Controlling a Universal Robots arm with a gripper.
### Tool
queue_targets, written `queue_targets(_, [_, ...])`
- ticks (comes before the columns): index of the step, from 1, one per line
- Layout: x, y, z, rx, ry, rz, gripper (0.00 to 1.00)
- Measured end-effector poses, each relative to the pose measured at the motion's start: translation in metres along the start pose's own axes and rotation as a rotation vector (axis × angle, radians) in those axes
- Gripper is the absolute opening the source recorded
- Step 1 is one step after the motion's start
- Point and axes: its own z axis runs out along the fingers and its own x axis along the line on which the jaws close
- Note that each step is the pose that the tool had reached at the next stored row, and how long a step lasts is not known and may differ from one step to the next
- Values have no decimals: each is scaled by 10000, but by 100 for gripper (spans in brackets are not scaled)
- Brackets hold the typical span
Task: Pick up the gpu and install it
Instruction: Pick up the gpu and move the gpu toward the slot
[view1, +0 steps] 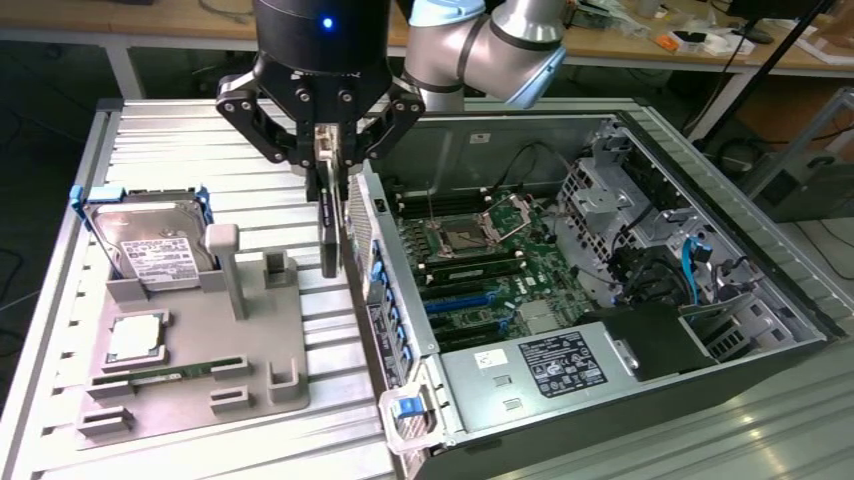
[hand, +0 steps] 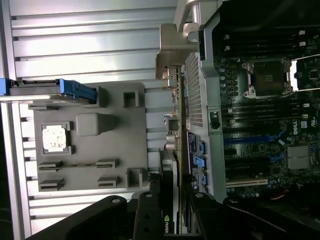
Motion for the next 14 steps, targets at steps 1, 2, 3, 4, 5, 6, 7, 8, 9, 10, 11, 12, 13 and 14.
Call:
queue_targets(1, [-14,1,1,0,0,-1,27])
queue_targets(2, [-27,2,1,0,0,-1,27])
queue_targets(3, [-38,3,1,0,1,-1,27])
queue_targets(4, [-52,4,2,-1,0,0,27])
queue_targets(5, [-61,4,2,0,0,0,27])
queue_targets(6, [-81,6,3,0,1,0,27])
queue_targets(7, [-101,7,3,0,2,0,27])
queue_targets(8, [-113,8,4,0,3,0,27])
queue_targets(9, [-124,9,4,0,4,-1,27])
queue_targets(10, [-138,10,5,0,5,0,27])
queue_targets(11, [-153,11,5,0,6,0,27])
queue_targets(12, [-167,12,6,0,7,0,27])
queue_targets(13, [-179,13,6,0,8,0,27])
queue_targets(14, [-191,14,7,0,9,0,27])
